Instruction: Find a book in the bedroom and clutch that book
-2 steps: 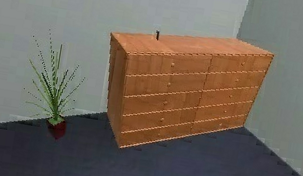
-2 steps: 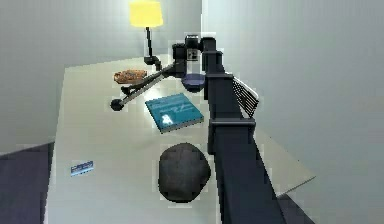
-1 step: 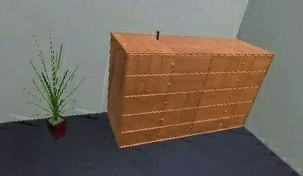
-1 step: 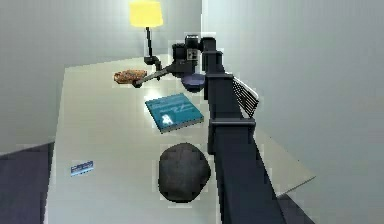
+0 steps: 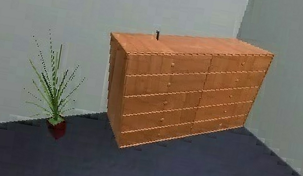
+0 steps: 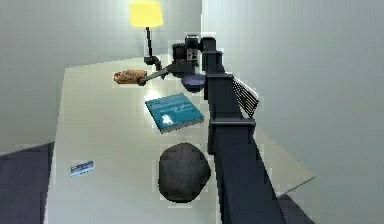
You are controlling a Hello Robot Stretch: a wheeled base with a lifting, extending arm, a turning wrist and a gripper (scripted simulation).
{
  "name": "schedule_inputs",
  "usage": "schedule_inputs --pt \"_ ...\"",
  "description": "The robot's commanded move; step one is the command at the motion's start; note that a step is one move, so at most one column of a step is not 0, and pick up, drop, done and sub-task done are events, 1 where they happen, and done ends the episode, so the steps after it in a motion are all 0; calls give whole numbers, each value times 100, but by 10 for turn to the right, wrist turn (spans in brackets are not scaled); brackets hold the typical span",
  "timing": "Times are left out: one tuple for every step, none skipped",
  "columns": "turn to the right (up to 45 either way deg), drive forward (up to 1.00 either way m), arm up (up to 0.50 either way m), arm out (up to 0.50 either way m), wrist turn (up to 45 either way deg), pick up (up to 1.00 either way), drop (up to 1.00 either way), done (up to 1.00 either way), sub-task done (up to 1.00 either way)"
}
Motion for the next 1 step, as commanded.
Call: schedule_inputs --pt "0 0 -30 0 0 0 0 0 0"
